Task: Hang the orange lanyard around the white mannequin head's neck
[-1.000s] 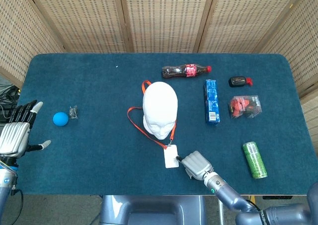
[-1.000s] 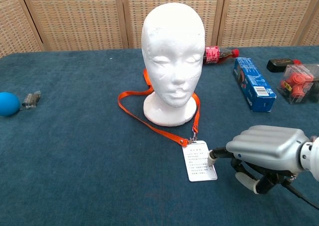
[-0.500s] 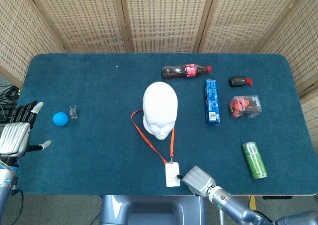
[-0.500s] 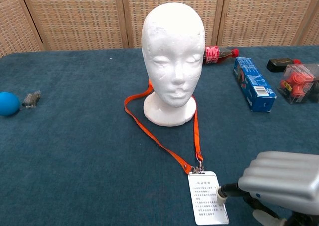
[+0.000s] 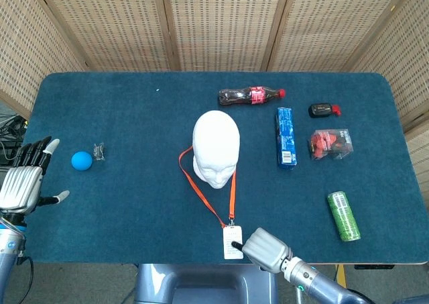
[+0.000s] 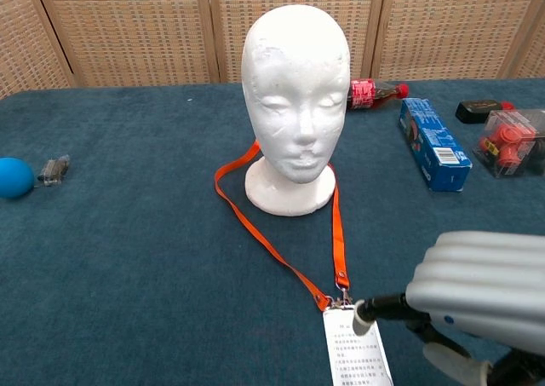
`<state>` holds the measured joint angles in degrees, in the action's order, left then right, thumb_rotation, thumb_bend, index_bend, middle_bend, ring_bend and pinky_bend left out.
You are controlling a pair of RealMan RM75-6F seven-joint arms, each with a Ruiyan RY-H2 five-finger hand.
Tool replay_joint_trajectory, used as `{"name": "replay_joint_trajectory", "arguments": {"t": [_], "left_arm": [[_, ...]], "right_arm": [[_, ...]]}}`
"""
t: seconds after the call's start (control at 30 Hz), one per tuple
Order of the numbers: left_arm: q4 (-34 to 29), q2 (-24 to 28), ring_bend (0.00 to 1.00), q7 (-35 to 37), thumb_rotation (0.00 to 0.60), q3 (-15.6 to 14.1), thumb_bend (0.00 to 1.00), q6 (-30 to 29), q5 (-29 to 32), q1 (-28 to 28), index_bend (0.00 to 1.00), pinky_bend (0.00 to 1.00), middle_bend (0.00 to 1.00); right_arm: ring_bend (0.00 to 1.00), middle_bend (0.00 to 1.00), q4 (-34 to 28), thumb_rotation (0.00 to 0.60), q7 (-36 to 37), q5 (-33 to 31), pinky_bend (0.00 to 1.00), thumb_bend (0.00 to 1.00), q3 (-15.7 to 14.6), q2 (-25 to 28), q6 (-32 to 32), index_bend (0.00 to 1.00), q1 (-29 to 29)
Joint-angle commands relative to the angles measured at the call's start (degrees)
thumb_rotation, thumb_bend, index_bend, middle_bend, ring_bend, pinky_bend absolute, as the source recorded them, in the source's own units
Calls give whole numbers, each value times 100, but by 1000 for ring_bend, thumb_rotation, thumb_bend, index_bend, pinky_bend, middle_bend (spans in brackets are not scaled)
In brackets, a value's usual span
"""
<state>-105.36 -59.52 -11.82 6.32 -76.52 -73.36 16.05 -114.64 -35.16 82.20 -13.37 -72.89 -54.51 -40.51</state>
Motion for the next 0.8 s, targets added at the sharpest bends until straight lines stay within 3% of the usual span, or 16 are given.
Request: {"name": "replay_joint_trajectory", "arguments": {"t": [0.03,0.17,0.27,0.33,0.37,0.43,0.47,0.53,0.67,0.8], "left_arm": [[5,-1,0,4,600,-4,10,-8,-6,-11,0,0,0],[-1,-9,0,6,600,-48,10,-64,-78,-65,0,0,0],[-1,-11,0,34,600,-95,10,-130,-165,-125,0,0,0],[3,-14,0,73,600,-121,10,-188,-231,-169,0,0,0],[6,-15,0,100,600,-138,10,-232,-275,-203,0,0,0],[9,-22,0,131,600,-170,10,-305,-344,-258,0,0,0],[15,-29,0,151,600,-192,10,-335,-383,-286,0,0,0],[37,-36,0,202,600,-262,10,-386,-476,-357,0,0,0],[82,-49,0,248,600,-323,9,-461,-561,-442,0,0,0],[121,-34,0,305,600,-395,10,-548,-665,-546,0,0,0]], "right_arm": [[695,729,302,600,450,756,868,819,145,321,-477,257,121],[686,727,1141,600,1033,1671,867,819,209,720,-1377,266,339],[663,710,1749,600,1488,2012,842,805,227,872,-1978,256,568],[620,668,2096,600,1709,2051,747,790,285,929,-2366,210,768],[585,634,2274,600,1868,1965,651,818,347,926,-2656,182,959],[445,489,2475,600,2071,1769,244,950,464,892,-3064,88,1256],[414,459,2564,600,2172,1669,151,997,548,848,-3277,73,1397],[412,466,2731,600,2712,1377,143,1000,707,756,-3697,76,1720],[389,465,2987,600,3339,1227,135,1000,790,681,-3925,86,1979],[184,384,3128,600,3551,914,41,1000,844,574,-4001,60,2321]]}}
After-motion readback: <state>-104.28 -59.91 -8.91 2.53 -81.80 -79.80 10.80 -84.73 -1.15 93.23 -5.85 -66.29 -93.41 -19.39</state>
